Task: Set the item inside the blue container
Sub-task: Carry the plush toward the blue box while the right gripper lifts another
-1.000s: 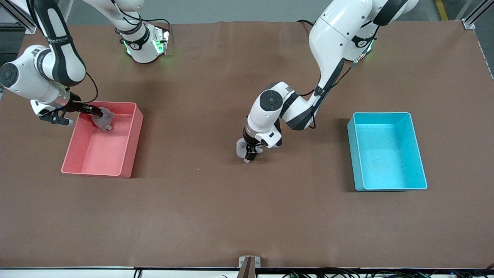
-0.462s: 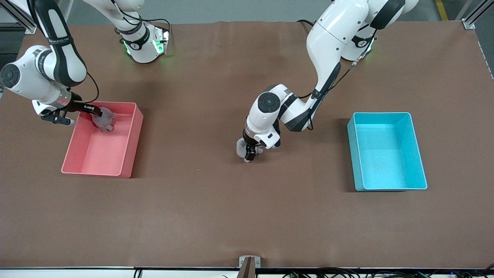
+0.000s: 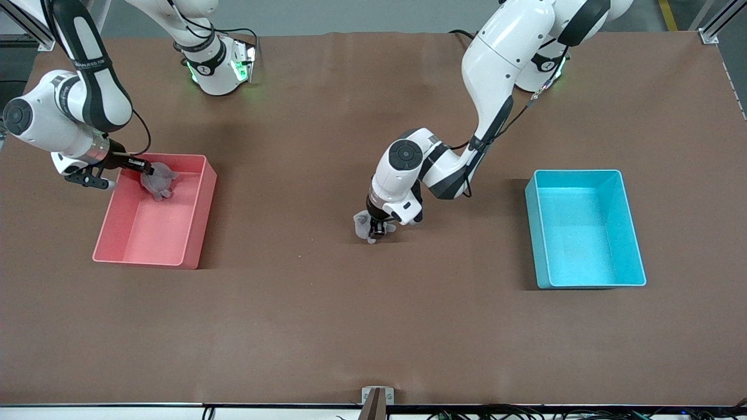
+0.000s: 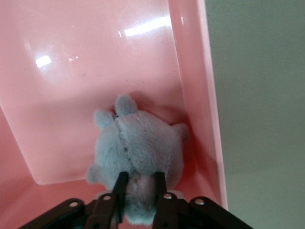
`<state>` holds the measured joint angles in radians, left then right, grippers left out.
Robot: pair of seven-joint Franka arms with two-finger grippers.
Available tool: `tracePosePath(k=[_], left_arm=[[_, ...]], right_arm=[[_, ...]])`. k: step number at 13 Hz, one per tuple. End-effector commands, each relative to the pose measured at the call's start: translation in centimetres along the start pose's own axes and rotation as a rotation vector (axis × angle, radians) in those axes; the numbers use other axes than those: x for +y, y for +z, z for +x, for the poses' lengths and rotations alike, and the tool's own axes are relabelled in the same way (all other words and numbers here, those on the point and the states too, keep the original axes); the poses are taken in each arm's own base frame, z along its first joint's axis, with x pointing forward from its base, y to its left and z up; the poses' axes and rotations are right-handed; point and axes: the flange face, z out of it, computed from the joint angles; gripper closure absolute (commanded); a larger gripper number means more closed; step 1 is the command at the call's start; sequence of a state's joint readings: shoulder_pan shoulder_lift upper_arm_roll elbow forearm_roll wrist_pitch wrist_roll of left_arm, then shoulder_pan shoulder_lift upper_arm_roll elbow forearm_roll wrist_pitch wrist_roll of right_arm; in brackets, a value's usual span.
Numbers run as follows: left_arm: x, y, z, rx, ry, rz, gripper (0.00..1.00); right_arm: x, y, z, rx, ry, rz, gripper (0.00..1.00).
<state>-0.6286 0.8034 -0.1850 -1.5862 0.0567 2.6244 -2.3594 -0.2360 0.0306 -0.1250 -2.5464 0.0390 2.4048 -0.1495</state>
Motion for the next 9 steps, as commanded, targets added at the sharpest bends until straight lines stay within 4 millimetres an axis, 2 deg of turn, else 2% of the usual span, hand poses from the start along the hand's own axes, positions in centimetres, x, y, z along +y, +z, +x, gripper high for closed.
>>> tracePosePath(k=[1,3,5,8,9], left_arm=[[0.0,0.7,-0.3,-0.001,0.008,-0.021,0.83],[0.4,-0.2,-0.5,-0.007,0.008,-0.032,0.97],[1.4,-2.0,-0.6,-0.018,0.009,-0.058,0.99],[2.4,-7.0,-1.5,0.013,0.167,-0.087,1.00],[2.9,-8.5,-0.8,0.049,0.226,-0.063,1.00]], right_arm=[[0.5,0.4,-0.5,-0.004,-0.003,-0.001,0.92],[0.5,0.2,-0.4,-0.001,0.000,-0.002,0.99],[0.2,-0.2,-0.1,-0.004,-0.001,-0.002,1.00],[-0.5,-3.5,1.5,-0.046,0.003,0.005,1.00],[-1.4,-5.3,2.2,-0.059,0.008,0.003,1.00]])
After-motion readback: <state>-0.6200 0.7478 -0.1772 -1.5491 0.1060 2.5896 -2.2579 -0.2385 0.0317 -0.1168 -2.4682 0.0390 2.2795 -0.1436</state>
